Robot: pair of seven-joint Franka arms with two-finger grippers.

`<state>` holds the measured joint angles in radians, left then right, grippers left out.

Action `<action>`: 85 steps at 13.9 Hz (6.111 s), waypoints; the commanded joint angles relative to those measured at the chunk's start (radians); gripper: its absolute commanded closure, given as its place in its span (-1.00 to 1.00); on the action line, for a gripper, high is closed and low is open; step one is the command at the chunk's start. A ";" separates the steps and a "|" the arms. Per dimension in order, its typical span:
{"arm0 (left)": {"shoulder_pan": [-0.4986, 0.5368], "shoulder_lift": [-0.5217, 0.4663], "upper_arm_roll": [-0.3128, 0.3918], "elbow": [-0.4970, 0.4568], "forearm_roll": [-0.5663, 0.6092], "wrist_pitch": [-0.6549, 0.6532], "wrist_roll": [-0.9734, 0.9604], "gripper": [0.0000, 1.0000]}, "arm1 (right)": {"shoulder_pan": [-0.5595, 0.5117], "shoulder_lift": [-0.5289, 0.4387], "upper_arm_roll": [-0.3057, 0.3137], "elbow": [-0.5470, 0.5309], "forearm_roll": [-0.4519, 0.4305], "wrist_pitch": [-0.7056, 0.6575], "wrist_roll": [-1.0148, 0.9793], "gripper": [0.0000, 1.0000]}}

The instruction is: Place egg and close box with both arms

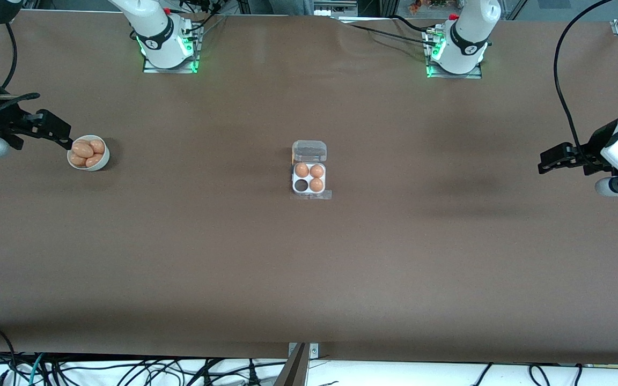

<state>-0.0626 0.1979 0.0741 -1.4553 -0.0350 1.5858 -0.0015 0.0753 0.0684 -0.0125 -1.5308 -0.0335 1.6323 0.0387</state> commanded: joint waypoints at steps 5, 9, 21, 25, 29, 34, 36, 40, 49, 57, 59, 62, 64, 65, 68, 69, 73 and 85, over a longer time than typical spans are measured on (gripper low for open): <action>0.006 -0.005 -0.005 0.010 0.006 -0.004 0.011 -1.00 | 0.000 -0.006 0.002 0.001 0.001 -0.009 -0.003 -1.00; 0.006 -0.005 -0.005 0.012 0.007 -0.004 0.011 -1.00 | 0.000 -0.006 0.002 0.001 0.001 -0.009 -0.003 -1.00; 0.006 -0.005 -0.005 0.013 0.007 -0.004 0.012 -1.00 | 0.000 -0.002 0.002 0.001 0.003 -0.009 -0.003 -1.00; 0.006 -0.005 -0.005 0.013 0.007 -0.004 0.012 -1.00 | 0.001 0.024 0.005 0.000 -0.002 -0.012 -0.011 -1.00; 0.006 -0.005 -0.005 0.013 0.007 -0.004 0.012 -1.00 | 0.006 0.074 0.006 -0.005 -0.014 -0.014 -0.068 -1.00; 0.007 -0.005 -0.005 0.013 0.007 -0.004 0.012 -1.00 | -0.017 0.188 -0.004 -0.026 -0.019 -0.101 -0.232 -1.00; 0.006 -0.006 -0.005 0.013 0.007 -0.004 0.012 -1.00 | -0.078 0.197 -0.004 -0.075 -0.019 -0.114 -0.359 -1.00; 0.006 -0.006 -0.005 0.013 0.006 -0.004 0.012 -1.00 | -0.132 0.185 -0.055 -0.276 -0.025 0.027 -0.540 -1.00; 0.006 -0.005 -0.005 0.013 0.006 -0.004 0.012 -1.00 | -0.135 0.228 -0.199 -0.518 -0.123 0.288 -0.885 -1.00; 0.006 -0.006 -0.005 0.013 0.006 -0.004 0.012 -1.00 | -0.137 0.289 -0.204 -0.532 -0.129 0.434 -1.201 -0.99; 0.006 -0.005 -0.005 0.013 0.006 -0.004 0.011 -1.00 | -0.140 0.291 -0.204 -0.532 -0.126 0.420 -1.205 -0.99; 0.006 -0.005 -0.005 0.013 0.006 -0.004 0.011 -1.00 | -0.141 0.292 -0.204 -0.535 -0.126 0.411 -1.206 -0.99; 0.006 -0.005 -0.005 0.013 0.006 -0.004 0.011 -1.00 | -0.150 0.304 -0.204 -0.537 -0.126 0.405 -1.214 -0.86; 0.006 -0.005 -0.005 0.013 0.006 -0.004 0.011 -1.00 | -0.150 0.304 -0.204 -0.539 -0.126 0.402 -1.211 -0.84; 0.006 -0.005 -0.005 0.013 0.006 -0.004 0.011 -1.00 | -0.150 0.304 -0.204 -0.540 -0.126 0.365 -1.220 -0.69; 0.006 -0.005 -0.005 0.013 0.006 -0.004 0.011 -1.00 | -0.150 0.304 -0.204 -0.540 -0.126 0.360 -1.220 -0.69; 0.006 -0.005 -0.005 0.013 0.006 -0.004 0.011 -1.00 | -0.154 0.313 -0.204 -0.540 -0.126 0.362 -1.221 -0.69; 0.006 -0.005 -0.007 0.013 0.006 -0.004 0.005 -1.00 | -0.170 0.352 -0.204 -0.537 -0.131 0.362 -1.255 -0.27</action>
<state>-0.0618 0.1970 0.0741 -1.4521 -0.0350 1.5859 -0.0016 -0.0861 0.4133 -0.2200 -2.0660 -0.1543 2.0009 -1.1857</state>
